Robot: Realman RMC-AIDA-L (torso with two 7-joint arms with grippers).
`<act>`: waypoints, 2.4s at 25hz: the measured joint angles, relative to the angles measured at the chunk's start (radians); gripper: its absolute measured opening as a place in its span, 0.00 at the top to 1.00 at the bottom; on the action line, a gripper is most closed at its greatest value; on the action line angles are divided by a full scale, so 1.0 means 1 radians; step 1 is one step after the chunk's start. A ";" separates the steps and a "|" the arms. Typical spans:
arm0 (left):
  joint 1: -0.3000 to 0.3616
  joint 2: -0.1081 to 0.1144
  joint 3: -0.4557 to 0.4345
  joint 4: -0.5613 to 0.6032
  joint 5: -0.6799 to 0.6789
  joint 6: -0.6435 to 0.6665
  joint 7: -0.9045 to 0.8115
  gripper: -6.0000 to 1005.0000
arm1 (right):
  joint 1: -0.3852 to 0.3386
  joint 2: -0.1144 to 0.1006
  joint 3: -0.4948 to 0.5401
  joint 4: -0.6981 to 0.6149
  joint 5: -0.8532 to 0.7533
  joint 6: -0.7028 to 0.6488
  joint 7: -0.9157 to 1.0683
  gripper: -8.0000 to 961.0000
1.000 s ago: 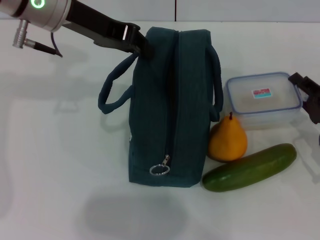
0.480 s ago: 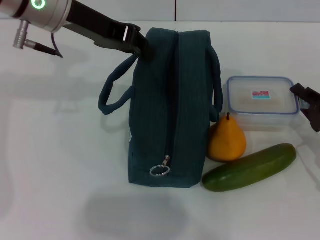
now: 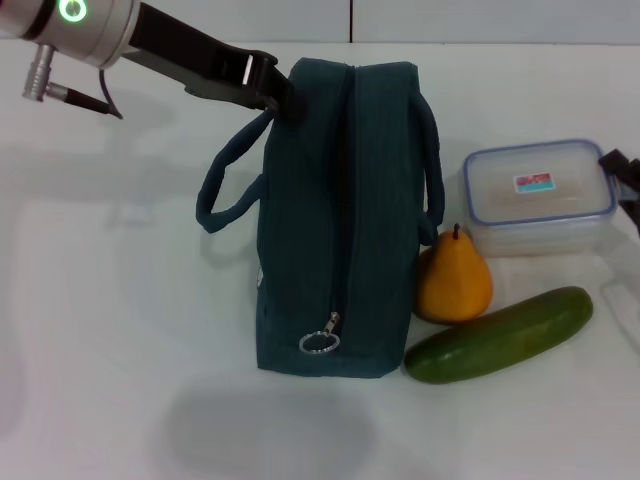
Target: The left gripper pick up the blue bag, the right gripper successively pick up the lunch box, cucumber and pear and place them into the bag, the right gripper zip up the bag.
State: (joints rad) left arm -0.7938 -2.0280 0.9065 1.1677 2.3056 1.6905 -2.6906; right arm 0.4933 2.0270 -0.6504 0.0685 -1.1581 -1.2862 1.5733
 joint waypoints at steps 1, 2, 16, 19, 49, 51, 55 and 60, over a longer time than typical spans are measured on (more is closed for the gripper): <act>-0.001 0.000 0.000 0.000 0.000 0.000 0.000 0.92 | -0.001 -0.001 0.000 -0.012 0.000 -0.005 0.000 0.77; -0.002 0.000 0.000 0.000 0.000 0.000 0.001 0.92 | -0.001 -0.002 -0.001 -0.019 0.000 -0.007 0.000 0.77; -0.010 0.000 0.000 0.001 0.000 -0.001 0.010 0.92 | -0.003 -0.006 -0.001 -0.068 0.005 0.005 -0.006 0.78; -0.012 0.000 0.000 0.001 0.000 -0.002 0.012 0.92 | -0.003 -0.005 -0.003 -0.069 0.006 0.006 -0.007 0.78; -0.015 -0.003 -0.001 -0.006 0.000 -0.004 0.026 0.92 | -0.038 -0.005 -0.049 -0.106 -0.003 -0.052 -0.001 0.89; -0.013 -0.004 -0.001 -0.006 0.000 -0.004 0.026 0.92 | -0.038 -0.004 -0.047 -0.101 -0.002 -0.052 -0.001 0.90; -0.009 -0.005 -0.001 -0.006 0.000 -0.003 0.026 0.92 | -0.046 -0.004 -0.039 -0.091 0.007 -0.052 0.001 0.90; -0.007 -0.007 -0.002 -0.006 0.000 -0.001 0.026 0.92 | -0.054 -0.004 -0.037 -0.089 0.011 -0.048 -0.006 0.90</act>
State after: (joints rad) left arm -0.8012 -2.0351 0.9050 1.1612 2.3055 1.6900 -2.6645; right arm 0.4388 2.0233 -0.6877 -0.0201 -1.1469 -1.3342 1.5674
